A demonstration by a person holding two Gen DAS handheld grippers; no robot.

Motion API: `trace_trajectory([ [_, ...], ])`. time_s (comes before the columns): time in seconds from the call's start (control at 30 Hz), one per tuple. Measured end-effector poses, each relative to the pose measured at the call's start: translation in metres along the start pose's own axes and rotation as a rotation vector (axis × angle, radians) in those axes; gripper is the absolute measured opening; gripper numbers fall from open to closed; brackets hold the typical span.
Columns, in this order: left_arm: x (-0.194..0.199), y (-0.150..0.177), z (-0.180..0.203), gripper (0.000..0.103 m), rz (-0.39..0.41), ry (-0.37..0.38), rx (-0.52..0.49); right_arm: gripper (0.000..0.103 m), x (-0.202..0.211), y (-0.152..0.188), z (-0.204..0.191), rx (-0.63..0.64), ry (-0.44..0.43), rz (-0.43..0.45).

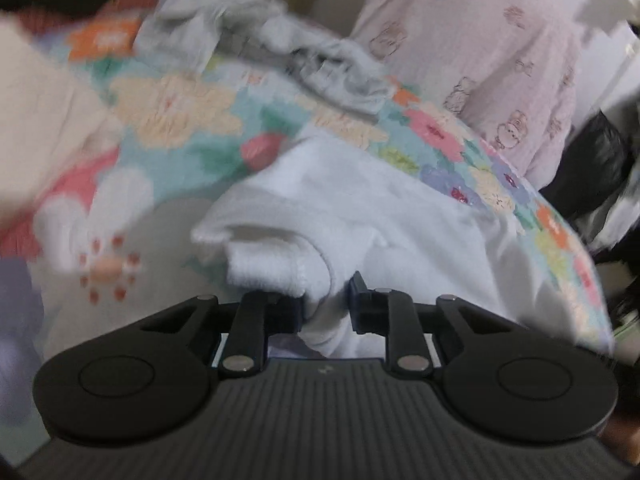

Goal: Fold clothes

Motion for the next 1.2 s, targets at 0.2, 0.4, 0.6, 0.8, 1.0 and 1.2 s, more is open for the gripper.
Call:
trace_trajectory([
  [0.2, -0.008, -0.007, -0.035, 0.033, -0.039, 0.019, 0.193, 0.024, 0.005, 0.034, 0.027, -0.097, -0.084, -0.076],
  [0.4, -0.008, -0.011, -0.057, 0.042, 0.046, 0.045, 0.365, 0.057, -0.006, 0.021, 0.036, -0.122, -0.057, -0.088],
  [0.6, -0.016, -0.018, -0.067, 0.051, -0.006, 0.076, 0.398, 0.06, -0.02, 0.023, 0.076, -0.32, -0.107, -0.084],
  [0.8, -0.029, -0.023, -0.089, 0.051, -0.089, 0.138, 0.518, 0.06, -0.028, 0.022, 0.08, -0.356, -0.159, -0.149],
  [1.0, -0.054, -0.024, -0.076, 0.053, -0.123, 0.086, 0.434, 0.057, -0.051, 0.011, 0.071, -0.262, -0.146, -0.185],
  [1.2, -0.052, -0.028, -0.075, 0.023, -0.1, 0.092, 0.397, 0.02, -0.046, -0.002, 0.044, -0.157, -0.147, -0.167],
])
Point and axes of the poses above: each gripper's, at about its wrist camera, not at the fingertips, and x roughly against the way its jaws point, z to its right, y to its underside, the point moved 1 cm from there along -x, roughly the way its jaws point, and after that the axes turned 14 degrees about x, right-handed, at the moved point
